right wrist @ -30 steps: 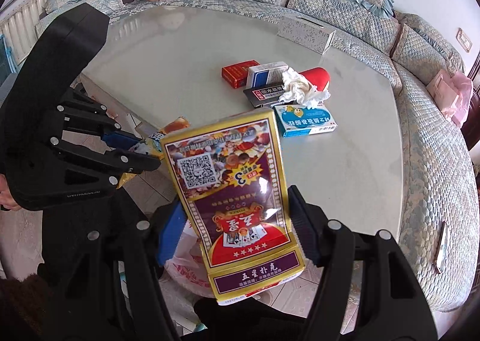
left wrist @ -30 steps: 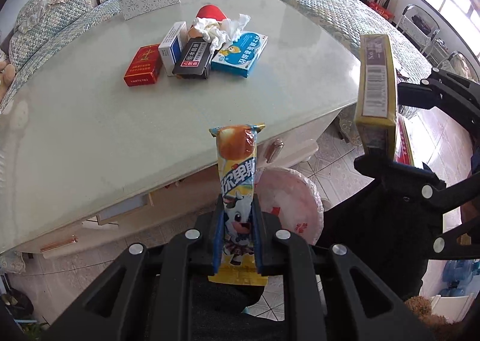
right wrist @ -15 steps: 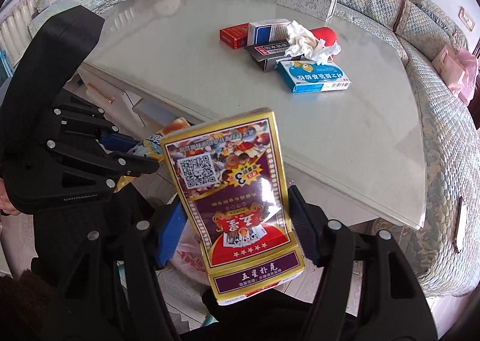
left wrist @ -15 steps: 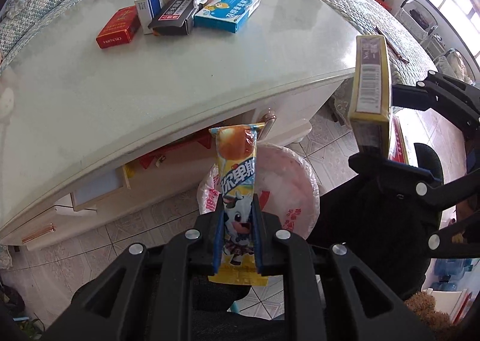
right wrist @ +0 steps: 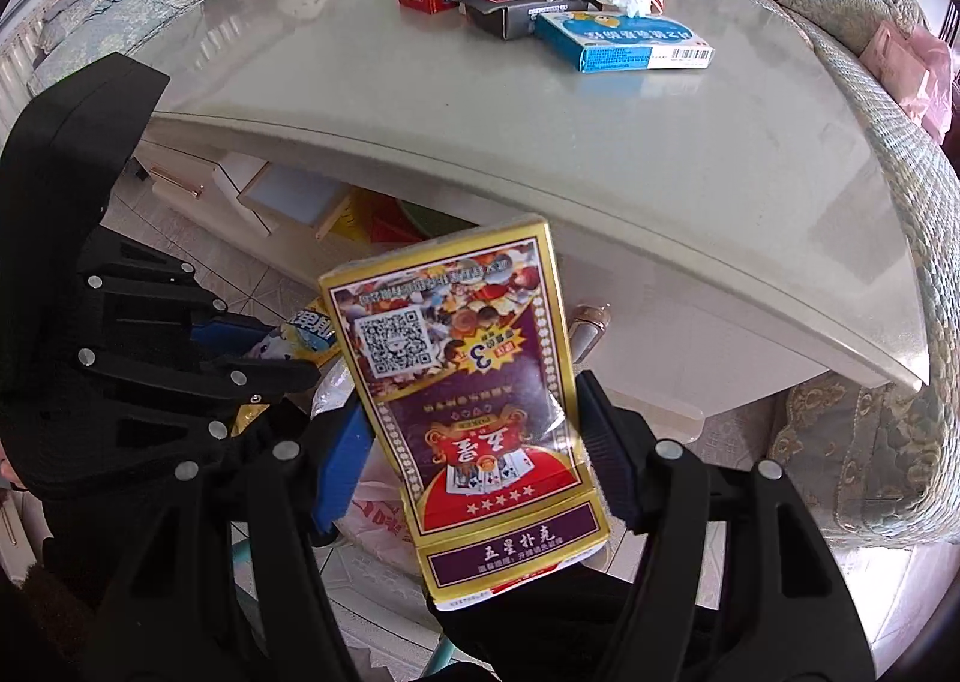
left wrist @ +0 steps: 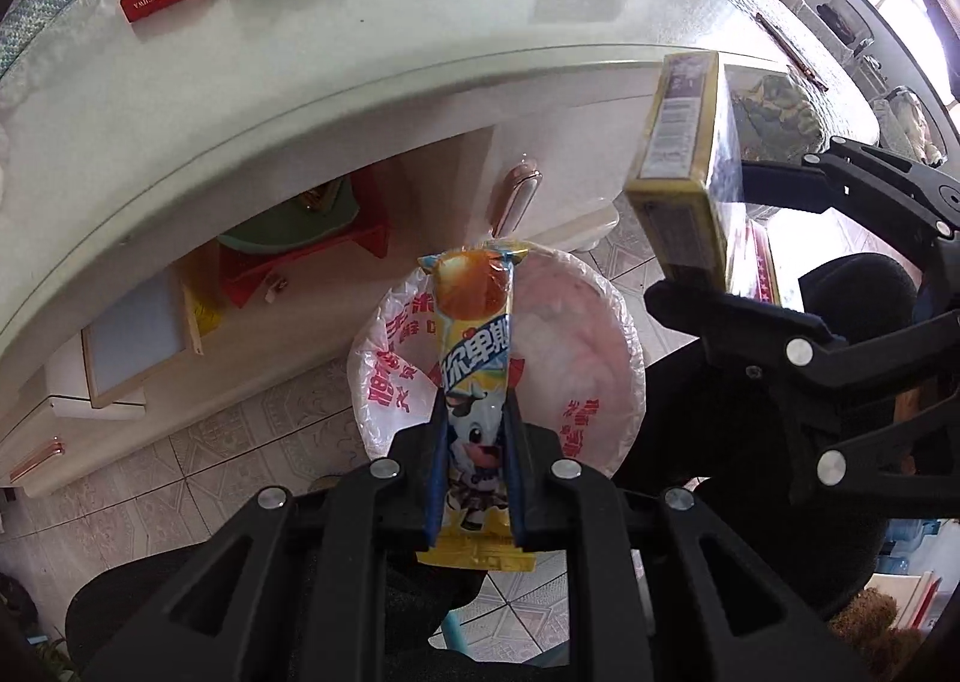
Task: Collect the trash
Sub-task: 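Carry the wrapper and card box with both grippers over the trash bin, then open both grippers to drop the wrapper and card box into the bin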
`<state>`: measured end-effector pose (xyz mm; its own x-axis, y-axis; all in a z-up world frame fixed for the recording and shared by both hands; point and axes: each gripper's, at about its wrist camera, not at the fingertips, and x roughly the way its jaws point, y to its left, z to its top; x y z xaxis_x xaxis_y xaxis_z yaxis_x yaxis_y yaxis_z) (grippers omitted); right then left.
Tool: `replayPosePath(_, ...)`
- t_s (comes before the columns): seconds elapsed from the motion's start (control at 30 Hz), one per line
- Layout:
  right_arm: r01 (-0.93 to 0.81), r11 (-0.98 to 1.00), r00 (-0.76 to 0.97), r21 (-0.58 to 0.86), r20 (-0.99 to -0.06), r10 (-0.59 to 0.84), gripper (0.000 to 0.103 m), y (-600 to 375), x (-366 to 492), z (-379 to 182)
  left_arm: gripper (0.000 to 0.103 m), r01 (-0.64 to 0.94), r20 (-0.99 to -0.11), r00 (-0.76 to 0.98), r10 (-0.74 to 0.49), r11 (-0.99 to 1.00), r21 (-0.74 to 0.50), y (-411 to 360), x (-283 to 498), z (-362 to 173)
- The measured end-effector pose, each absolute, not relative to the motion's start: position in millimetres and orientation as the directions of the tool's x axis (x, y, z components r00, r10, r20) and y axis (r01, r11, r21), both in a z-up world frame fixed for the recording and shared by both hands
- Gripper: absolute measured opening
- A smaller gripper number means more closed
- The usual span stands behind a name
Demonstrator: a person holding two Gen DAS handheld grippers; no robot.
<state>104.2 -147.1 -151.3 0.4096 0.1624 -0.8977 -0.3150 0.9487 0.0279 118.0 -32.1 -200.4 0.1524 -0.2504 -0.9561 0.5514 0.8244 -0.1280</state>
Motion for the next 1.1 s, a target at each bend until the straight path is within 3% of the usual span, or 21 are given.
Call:
replayPosePath(0.53,-0.271,0.961,0.29,0.057,-0.947,0.137,0.064,-157,114,-232,0.016,0.535,-0.98,-0.006,-0.2,0.827,-0.172,-48,131,-294)
replayPosePath(1.1,-0.262,0.962,0.163,0.072,-0.98,0.117,0.064,-153,132,-295,0.016,0.494,-0.975,-0.143,-0.169,0.842,-0.218,-53,144,-353)
